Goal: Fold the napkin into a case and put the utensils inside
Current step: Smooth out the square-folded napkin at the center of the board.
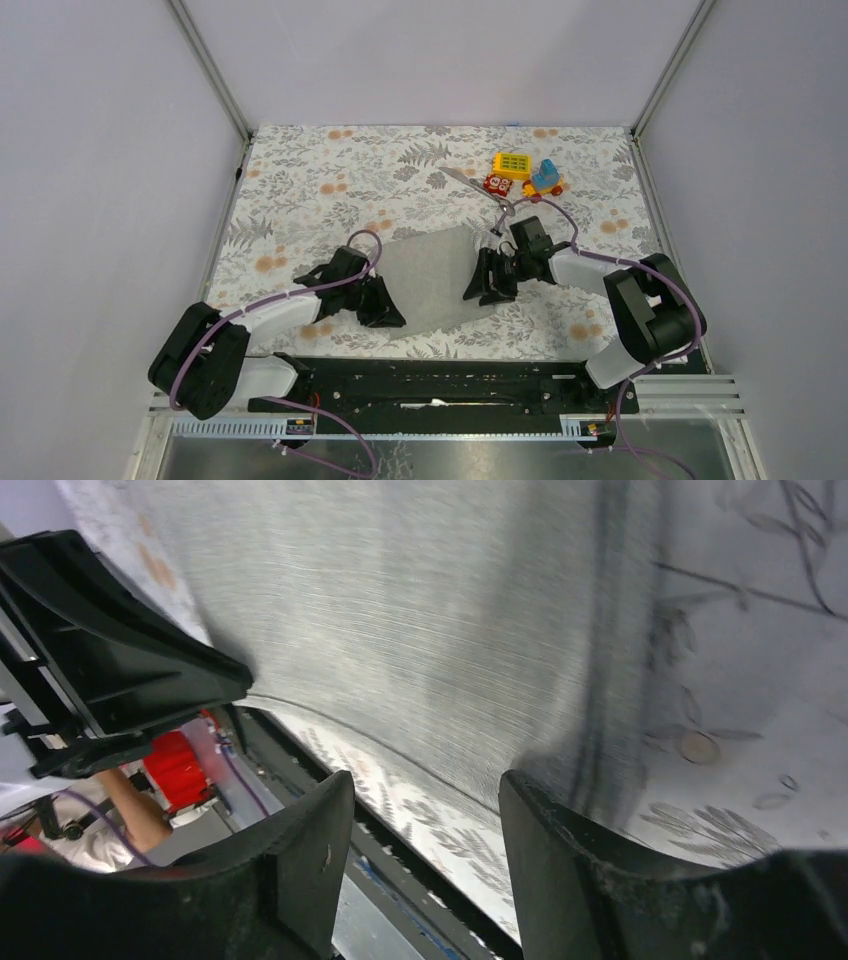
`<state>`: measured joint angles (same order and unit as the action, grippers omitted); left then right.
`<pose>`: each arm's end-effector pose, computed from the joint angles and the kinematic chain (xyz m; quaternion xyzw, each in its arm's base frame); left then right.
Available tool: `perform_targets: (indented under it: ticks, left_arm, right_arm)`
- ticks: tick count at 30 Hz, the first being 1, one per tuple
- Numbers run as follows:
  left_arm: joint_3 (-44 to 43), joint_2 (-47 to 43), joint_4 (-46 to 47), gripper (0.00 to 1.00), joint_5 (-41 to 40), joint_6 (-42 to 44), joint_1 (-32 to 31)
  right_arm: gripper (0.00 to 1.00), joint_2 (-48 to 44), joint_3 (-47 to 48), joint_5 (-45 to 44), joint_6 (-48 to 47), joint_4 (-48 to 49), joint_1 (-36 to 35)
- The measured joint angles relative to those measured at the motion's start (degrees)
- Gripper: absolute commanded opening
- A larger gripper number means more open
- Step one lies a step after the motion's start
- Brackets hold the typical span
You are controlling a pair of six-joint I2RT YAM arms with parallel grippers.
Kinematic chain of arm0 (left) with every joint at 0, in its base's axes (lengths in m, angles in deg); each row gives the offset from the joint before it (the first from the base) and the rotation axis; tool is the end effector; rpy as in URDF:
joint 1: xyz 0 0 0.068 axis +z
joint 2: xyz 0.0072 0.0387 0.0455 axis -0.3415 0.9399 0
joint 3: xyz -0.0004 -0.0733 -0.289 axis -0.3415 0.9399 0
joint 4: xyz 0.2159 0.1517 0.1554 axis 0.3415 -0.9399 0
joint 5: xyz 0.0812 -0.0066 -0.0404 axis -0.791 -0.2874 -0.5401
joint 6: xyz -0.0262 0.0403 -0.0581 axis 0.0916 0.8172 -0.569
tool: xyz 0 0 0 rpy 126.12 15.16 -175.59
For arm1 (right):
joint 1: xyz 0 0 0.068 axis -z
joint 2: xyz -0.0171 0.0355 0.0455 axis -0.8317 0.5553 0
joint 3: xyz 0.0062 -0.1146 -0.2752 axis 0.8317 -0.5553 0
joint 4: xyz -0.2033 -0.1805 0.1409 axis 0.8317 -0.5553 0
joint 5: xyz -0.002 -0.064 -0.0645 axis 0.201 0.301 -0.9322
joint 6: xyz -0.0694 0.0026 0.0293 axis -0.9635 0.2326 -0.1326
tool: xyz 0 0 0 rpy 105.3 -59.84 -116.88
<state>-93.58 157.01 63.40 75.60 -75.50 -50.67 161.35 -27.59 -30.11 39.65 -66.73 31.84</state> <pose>0.2028 -0.1552 0.1217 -0.1128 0.9265 -0.3557 0.0475 0.2831 0.1721 0.1228 -0.0547 0.9032 0.4106 0.1123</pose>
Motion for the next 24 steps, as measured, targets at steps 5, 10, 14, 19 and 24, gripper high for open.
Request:
perform_targets:
  ticks: [5, 10, 14, 19, 24]
  left_arm:
    - [8.46, 0.50, 8.37, 0.25, 1.86, -2.80, 0.09]
    - [9.25, -1.40, 11.28, 0.40, 3.34, -3.15, 0.00]
    - [4.96, -5.31, 5.27, 0.26, 3.41, -1.38, 1.64]
    - [-4.22, -3.54, 3.26, 0.15, 3.48, 1.60, 11.80]
    - [-8.66, 6.88, 7.21, 0.10, 3.21, 2.47, 15.19]
  right_arm:
    - [0.69, -0.33, -2.62, -2.75, -0.85, -0.11, -0.04]
    - [0.74, -0.63, 1.73, -7.02, -2.14, -4.13, -3.41]
    - [0.71, -1.14, 5.11, -6.97, 0.02, -2.05, -7.65]
    - [0.49, 0.61, 4.50, -2.67, 9.64, 11.65, -11.67]
    - [0.39, 9.60, 4.28, -0.55, 20.31, 26.86, -17.49]
